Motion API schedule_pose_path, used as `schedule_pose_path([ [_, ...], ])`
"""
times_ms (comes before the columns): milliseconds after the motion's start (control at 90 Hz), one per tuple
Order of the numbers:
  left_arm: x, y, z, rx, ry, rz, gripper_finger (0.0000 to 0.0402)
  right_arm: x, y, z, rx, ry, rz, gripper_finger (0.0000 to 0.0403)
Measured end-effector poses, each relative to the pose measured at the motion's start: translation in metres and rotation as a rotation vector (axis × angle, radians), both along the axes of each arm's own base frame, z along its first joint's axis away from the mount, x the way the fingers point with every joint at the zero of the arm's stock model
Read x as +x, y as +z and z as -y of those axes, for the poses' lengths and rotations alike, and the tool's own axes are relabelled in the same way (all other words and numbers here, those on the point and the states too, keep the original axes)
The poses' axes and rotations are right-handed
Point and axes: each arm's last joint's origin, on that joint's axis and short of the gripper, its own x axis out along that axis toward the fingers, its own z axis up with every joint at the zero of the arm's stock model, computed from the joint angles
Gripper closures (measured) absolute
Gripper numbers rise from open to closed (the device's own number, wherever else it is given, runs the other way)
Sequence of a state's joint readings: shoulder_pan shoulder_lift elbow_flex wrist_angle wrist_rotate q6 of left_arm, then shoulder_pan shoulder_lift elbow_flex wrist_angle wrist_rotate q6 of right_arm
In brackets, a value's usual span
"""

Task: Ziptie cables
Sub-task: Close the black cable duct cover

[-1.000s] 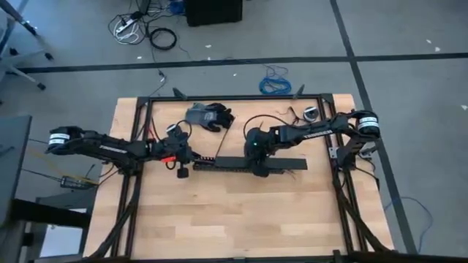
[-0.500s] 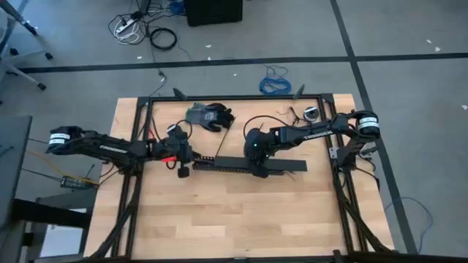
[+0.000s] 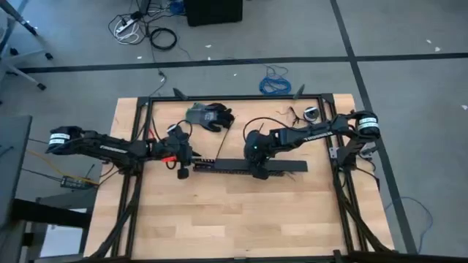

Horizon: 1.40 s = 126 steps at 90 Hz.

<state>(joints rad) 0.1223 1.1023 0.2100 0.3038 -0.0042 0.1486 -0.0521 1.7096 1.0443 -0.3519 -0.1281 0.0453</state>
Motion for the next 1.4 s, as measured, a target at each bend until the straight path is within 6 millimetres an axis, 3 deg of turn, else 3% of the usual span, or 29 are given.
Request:
schedule_pose_path([
  [200,0.001,0.002,0.0,-0.069,0.027,0.017,0.0252,0.0,0.0,0.0,-0.003,0.004,0.0,0.0179],
  [400,0.018,0.027,0.001,-0.136,-0.033,0.121,0.0216,0.0,0.0,0.0,-0.004,0.003,-0.001,0.0179],
  [567,0.027,0.04,0.003,-0.184,-0.1,0.162,0.0214,0.0,0.0,0.0,-0.005,0.001,-0.001,0.0179],
  [956,0.062,0.026,0.006,-0.255,-0.243,0.127,0.0214,0.0,0.0,0.0,-0.01,-0.001,0.001,0.0179],
  [1122,0.082,0.022,0.013,-0.182,-0.331,0.095,0.0214,0.0,0.0,0.0,-0.014,0.006,0.004,0.0179],
  [1400,0.1,0.029,0.012,-0.114,-0.33,0.023,0.0214,0.0,0.0,0.0,-0.016,0.009,0.007,0.0179],
])
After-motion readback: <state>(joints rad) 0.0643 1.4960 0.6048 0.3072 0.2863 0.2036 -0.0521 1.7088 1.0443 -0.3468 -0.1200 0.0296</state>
